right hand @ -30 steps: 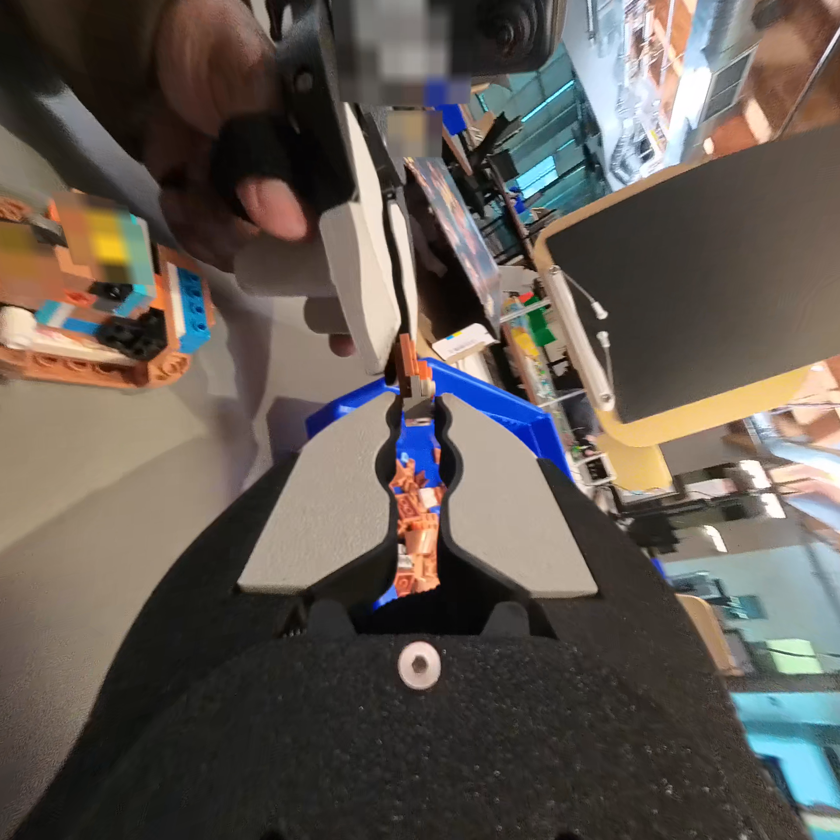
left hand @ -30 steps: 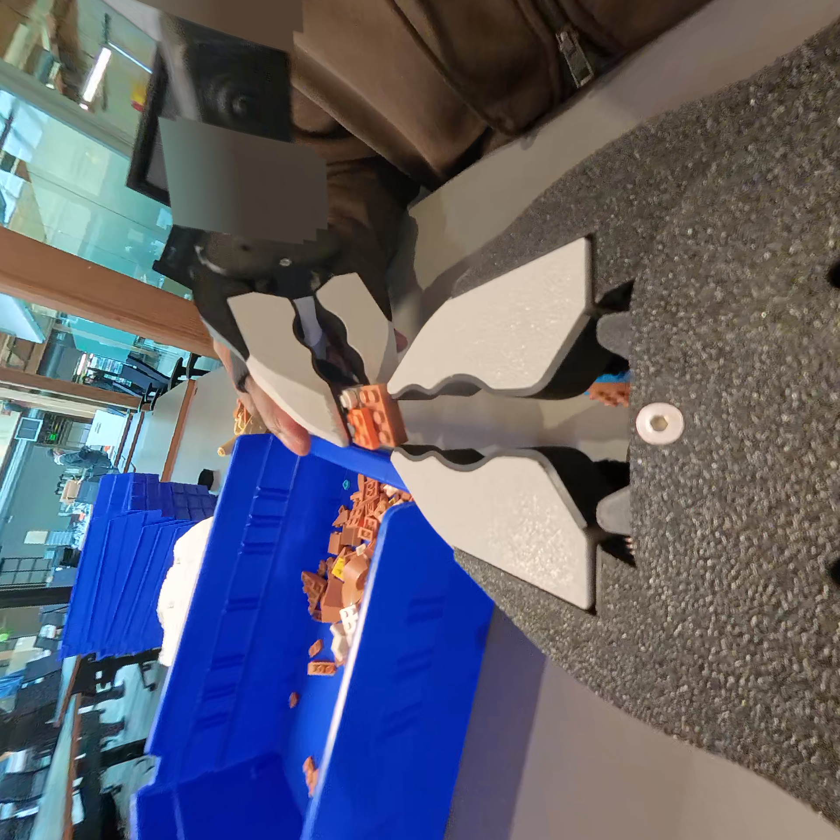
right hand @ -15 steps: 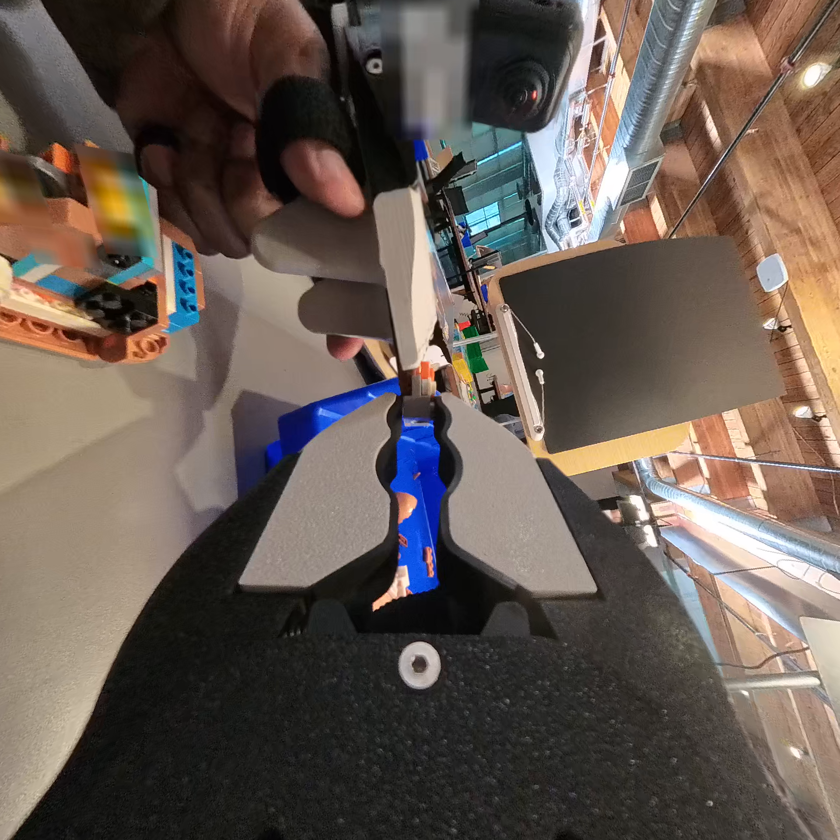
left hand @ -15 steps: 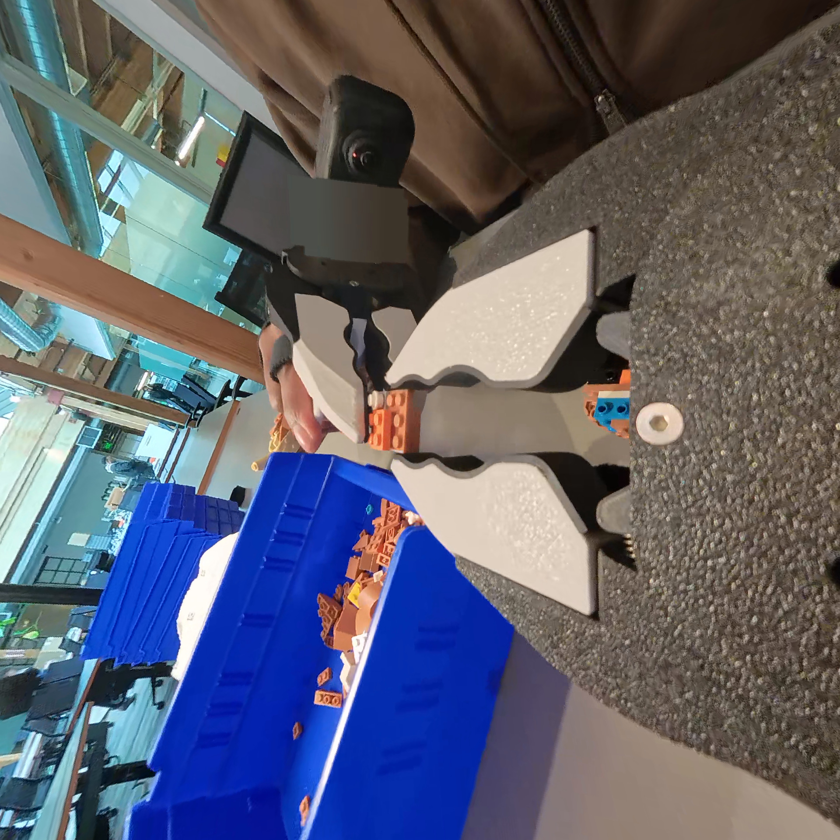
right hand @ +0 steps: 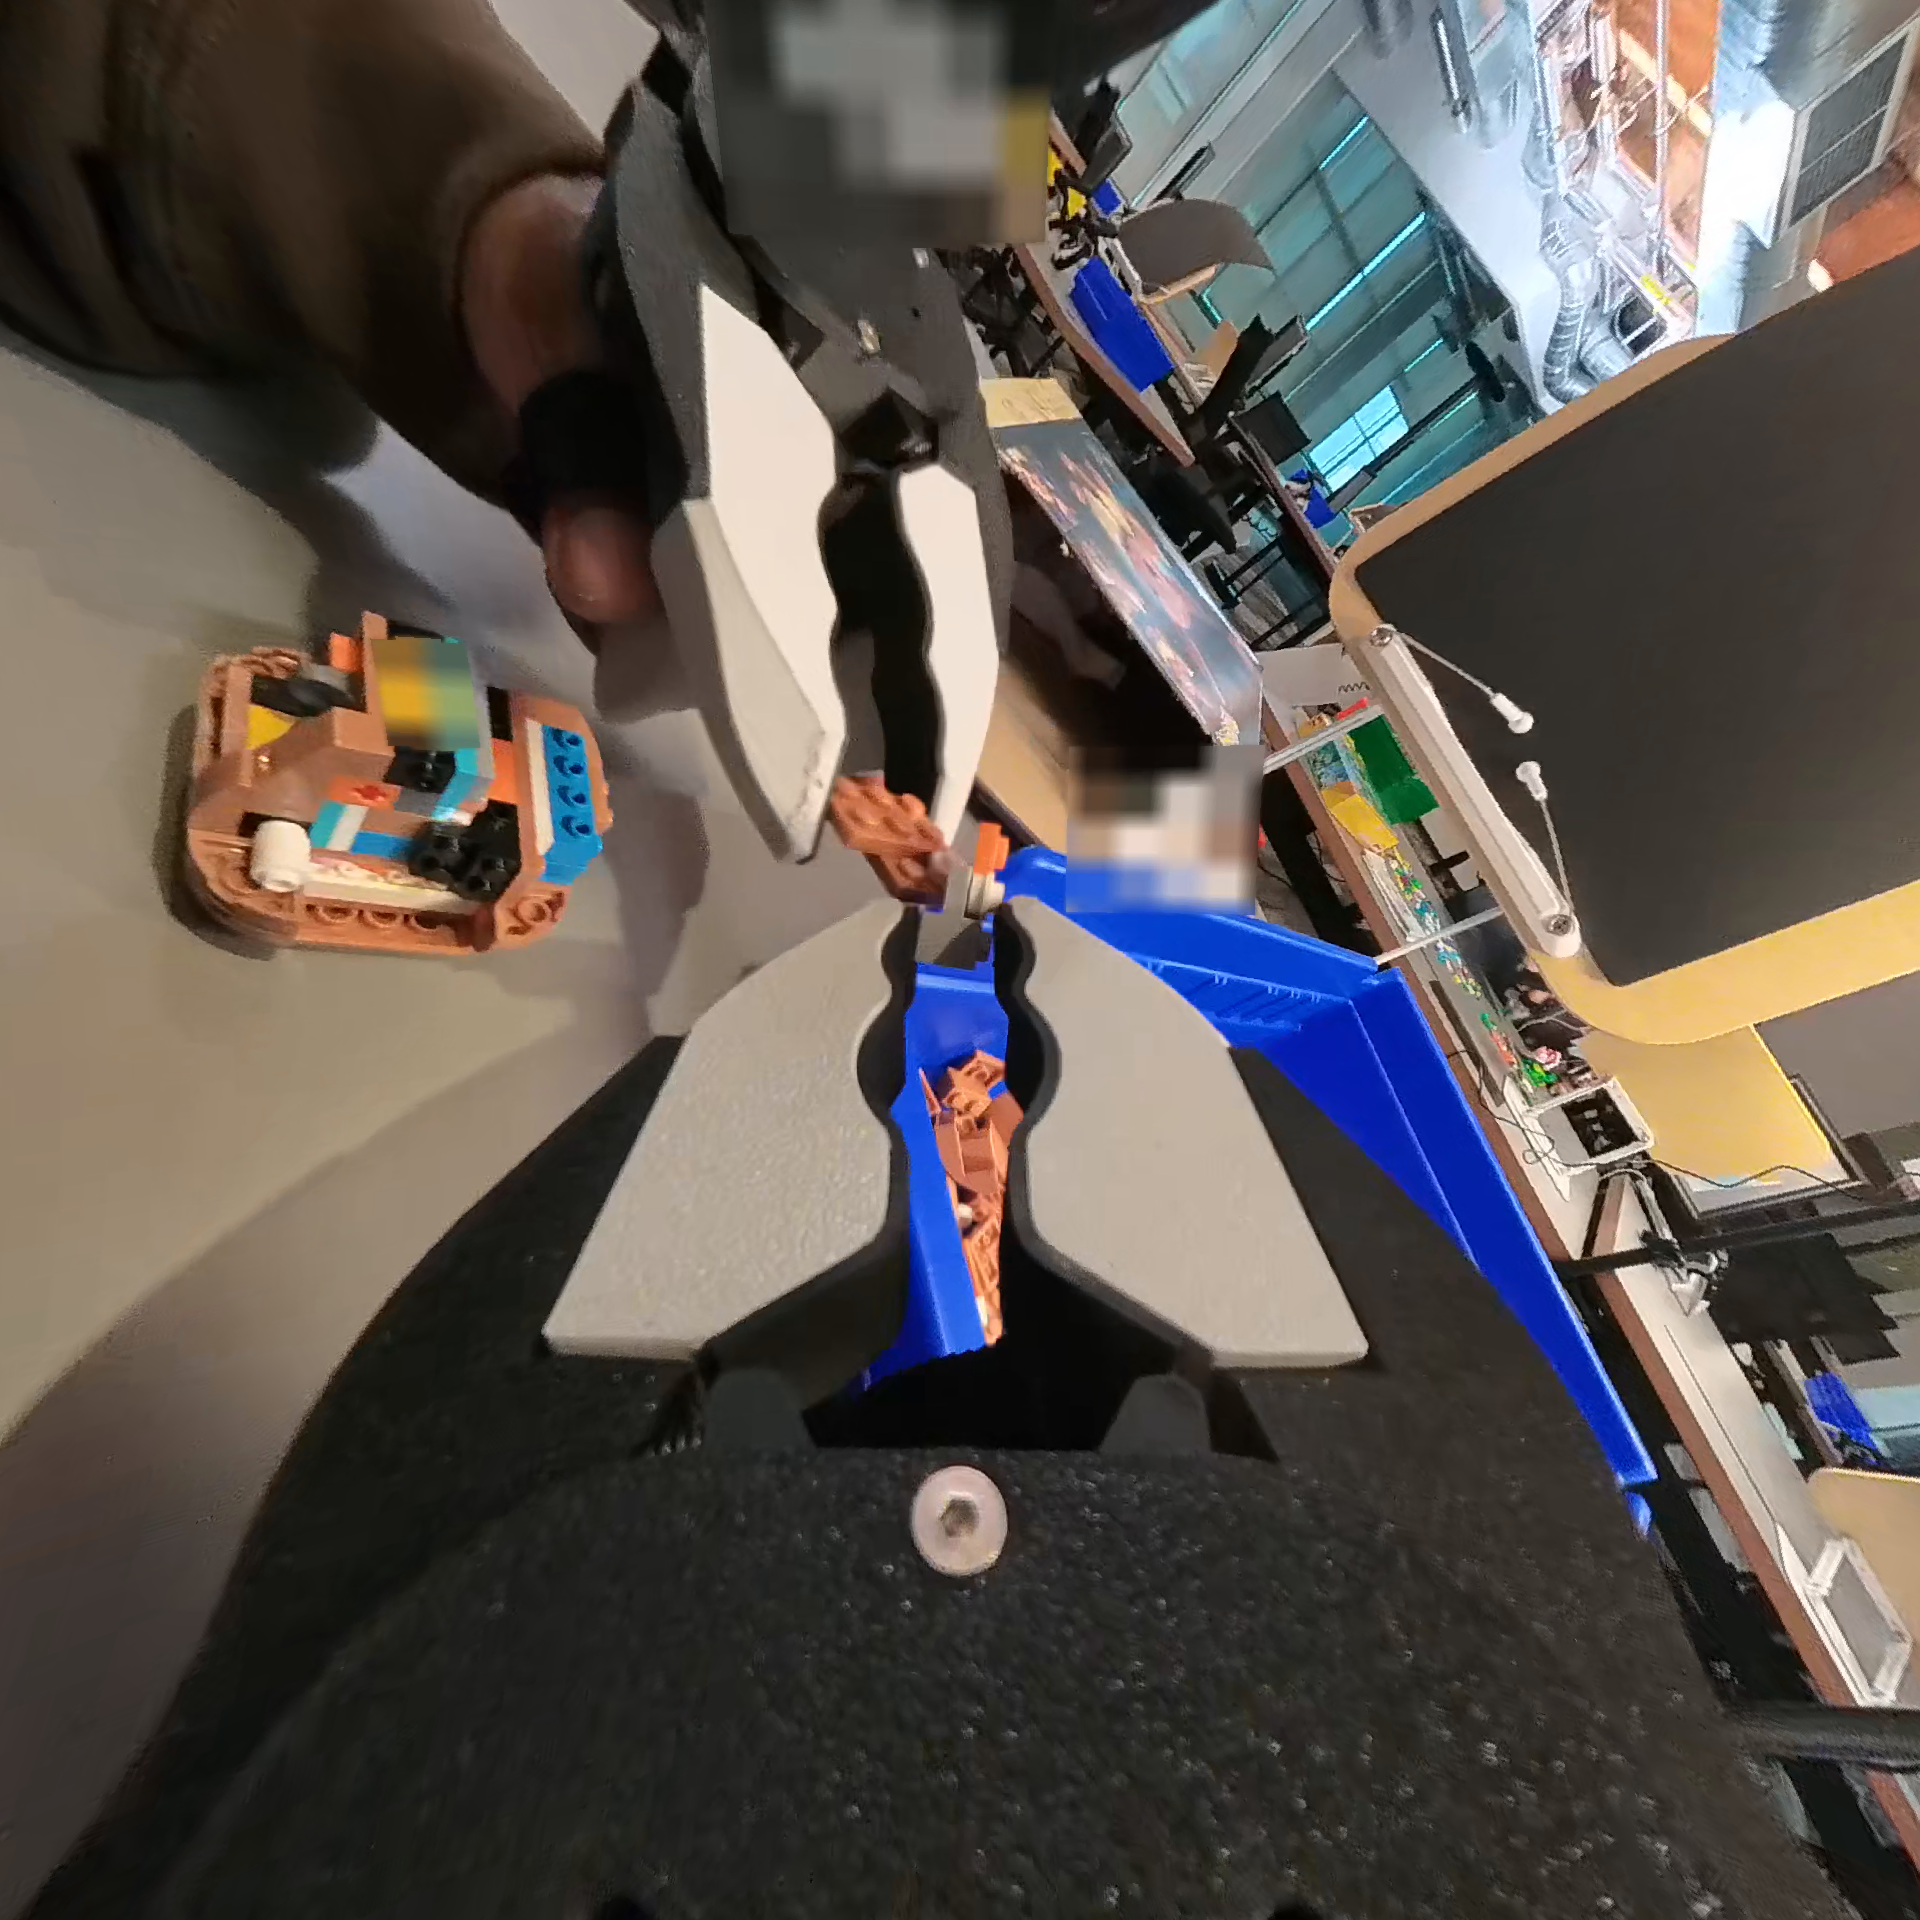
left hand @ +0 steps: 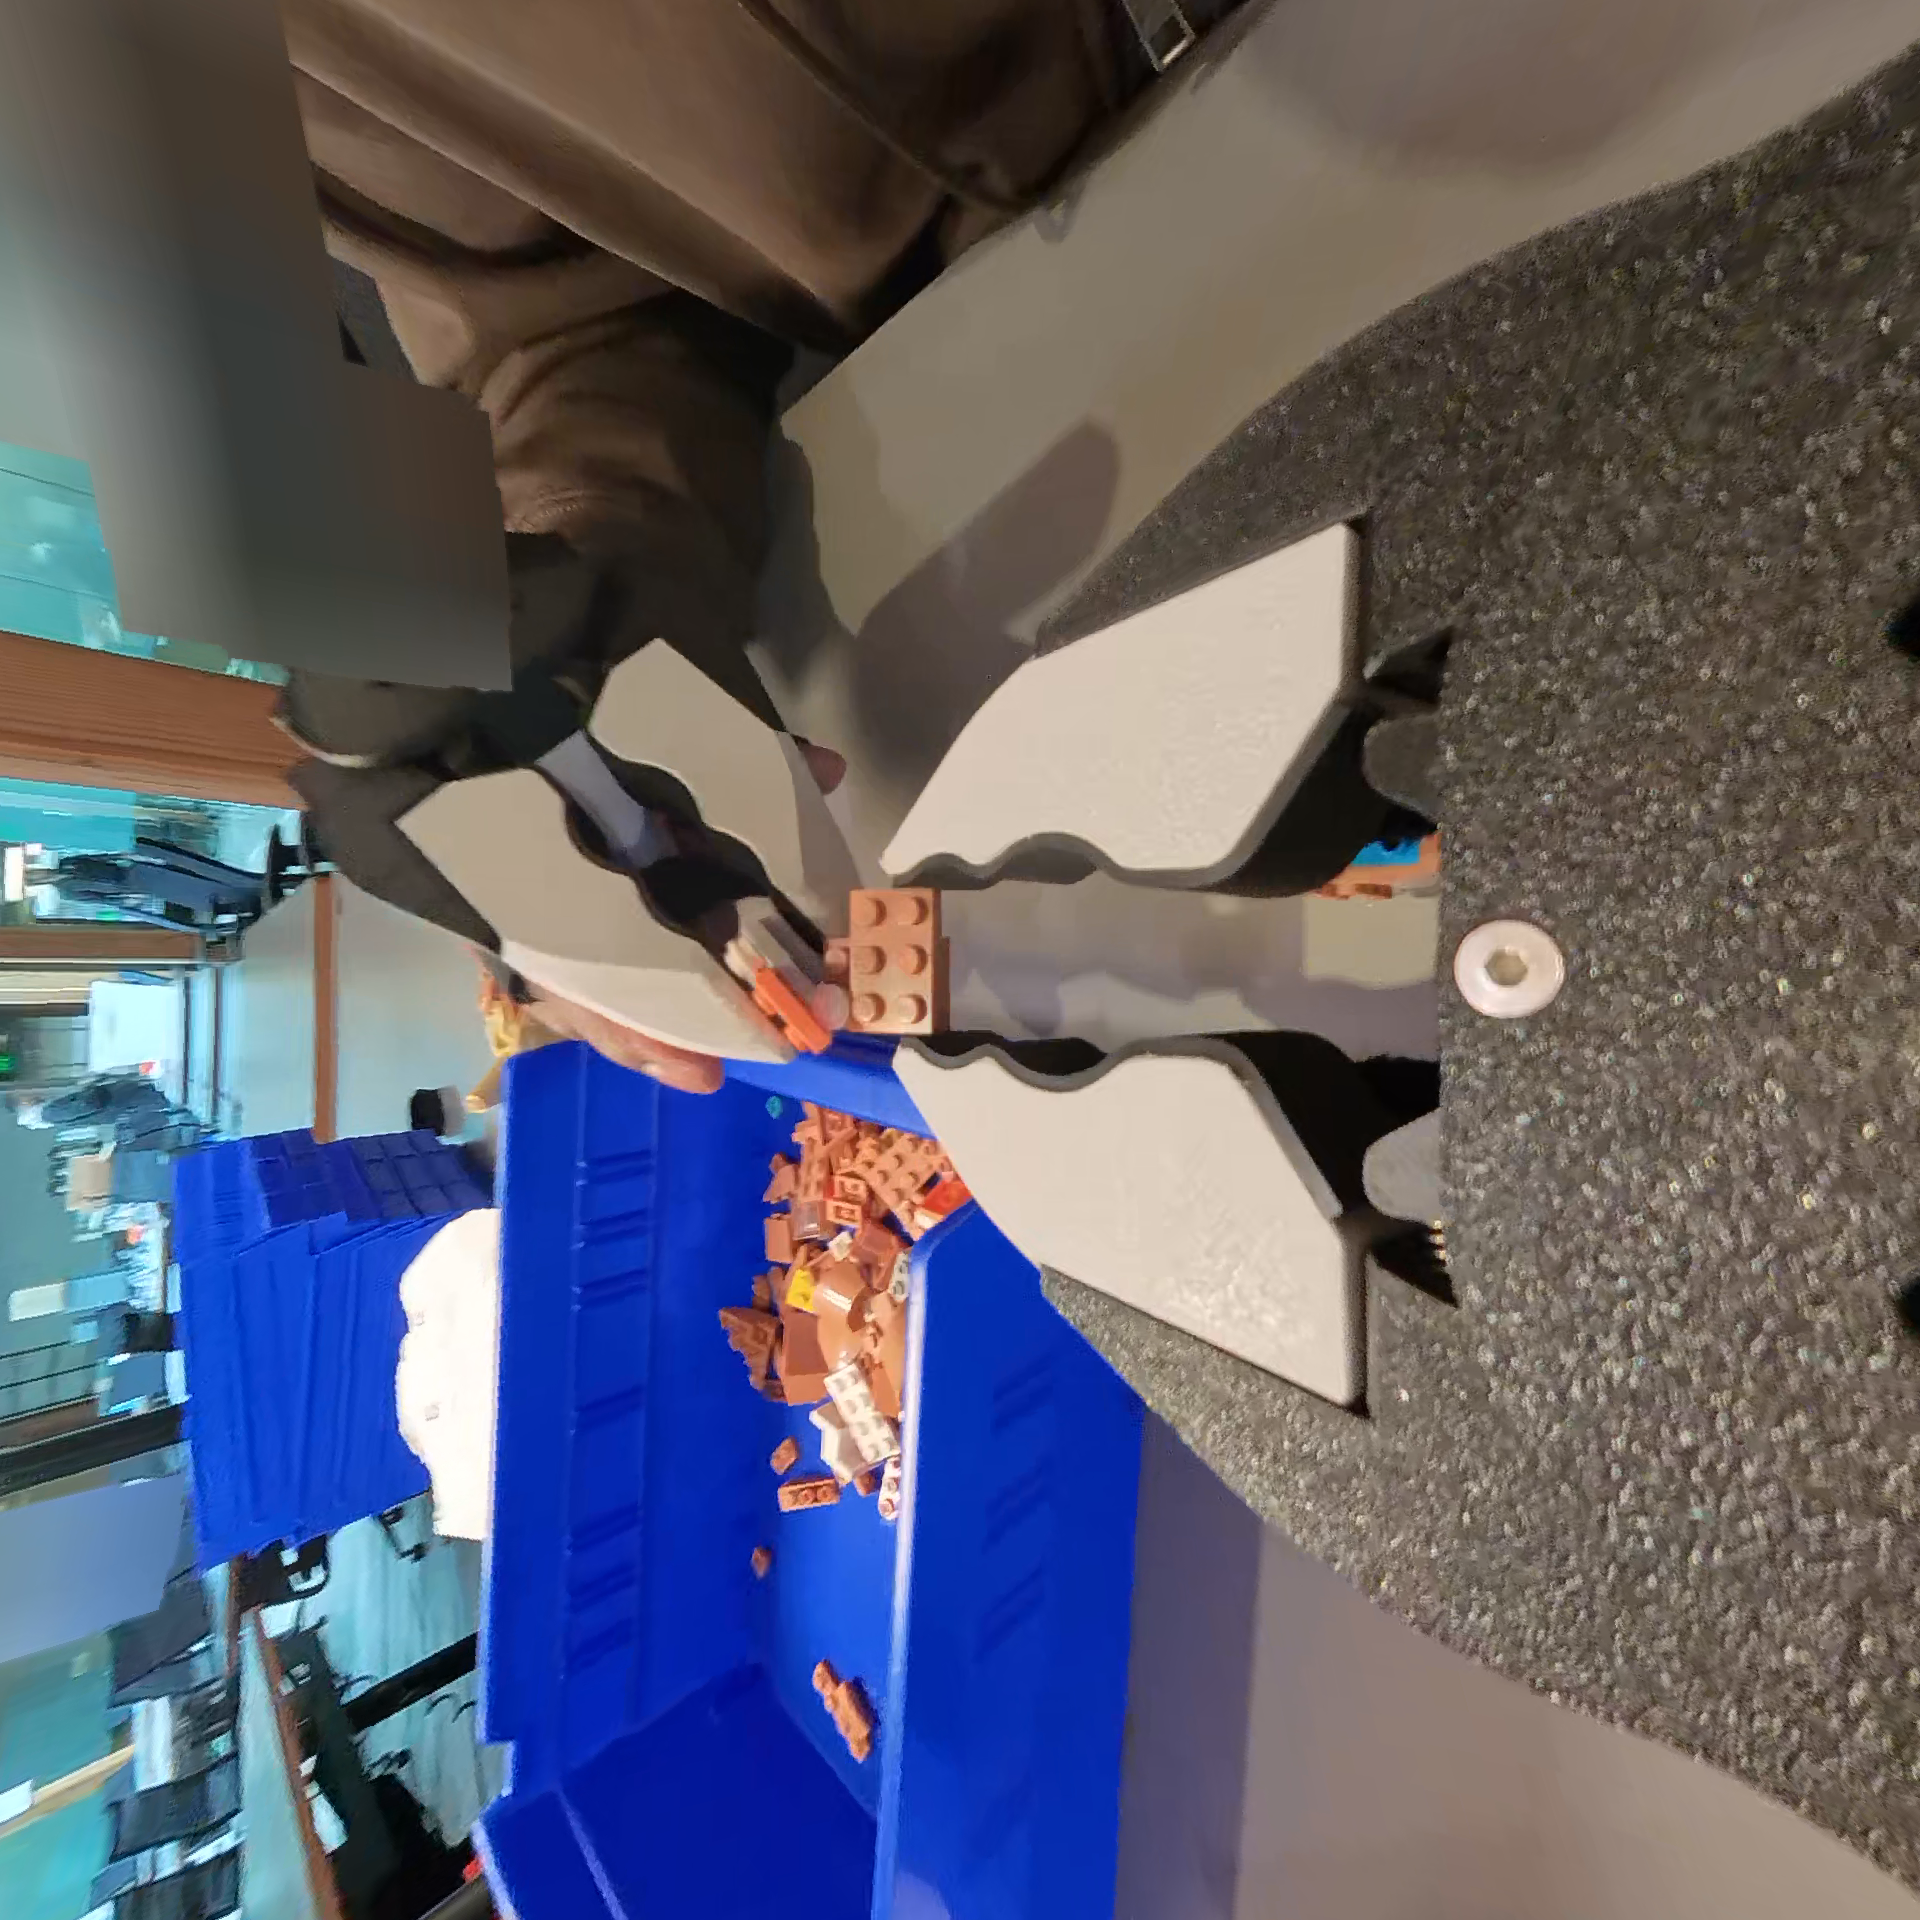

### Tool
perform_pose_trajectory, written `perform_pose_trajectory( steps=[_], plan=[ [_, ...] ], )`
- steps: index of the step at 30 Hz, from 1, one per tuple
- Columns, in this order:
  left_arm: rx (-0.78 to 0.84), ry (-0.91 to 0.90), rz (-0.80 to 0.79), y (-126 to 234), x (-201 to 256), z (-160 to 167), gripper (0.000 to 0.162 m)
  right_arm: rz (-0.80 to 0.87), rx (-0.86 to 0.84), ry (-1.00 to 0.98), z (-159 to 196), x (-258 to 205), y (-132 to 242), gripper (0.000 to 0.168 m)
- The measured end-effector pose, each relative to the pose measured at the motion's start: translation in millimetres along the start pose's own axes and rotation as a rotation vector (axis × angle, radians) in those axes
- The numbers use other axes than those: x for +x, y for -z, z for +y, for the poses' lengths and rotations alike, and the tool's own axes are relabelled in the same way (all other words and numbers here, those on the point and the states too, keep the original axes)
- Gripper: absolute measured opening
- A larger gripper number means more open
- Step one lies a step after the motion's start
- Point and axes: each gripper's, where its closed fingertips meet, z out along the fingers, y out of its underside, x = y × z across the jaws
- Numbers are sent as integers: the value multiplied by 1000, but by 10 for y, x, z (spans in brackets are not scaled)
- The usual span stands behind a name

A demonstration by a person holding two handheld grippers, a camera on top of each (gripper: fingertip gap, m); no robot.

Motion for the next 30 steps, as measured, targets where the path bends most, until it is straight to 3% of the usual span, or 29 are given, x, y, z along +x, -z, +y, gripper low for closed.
perform_pose_trajectory(
  steps=[9, 21, 27, 30],
  plan=[
    [-278, 24, 26, -109, 86, 413, 26, -22, -66, 2, 123, -14, -15, 11],
    [-365, 94, 3, -142, 117, 468, 27, -44, -131, 170, 229, -170, -75, 11],
    [-301, -88, -96, -64, -22, 309, 29, -78, -102, 111, 183, -186, -54, 11],
    [-228, -262, -142, -20, -52, 175, 22, -116, -75, 43, 139, -202, -33, 11]
  ],
)
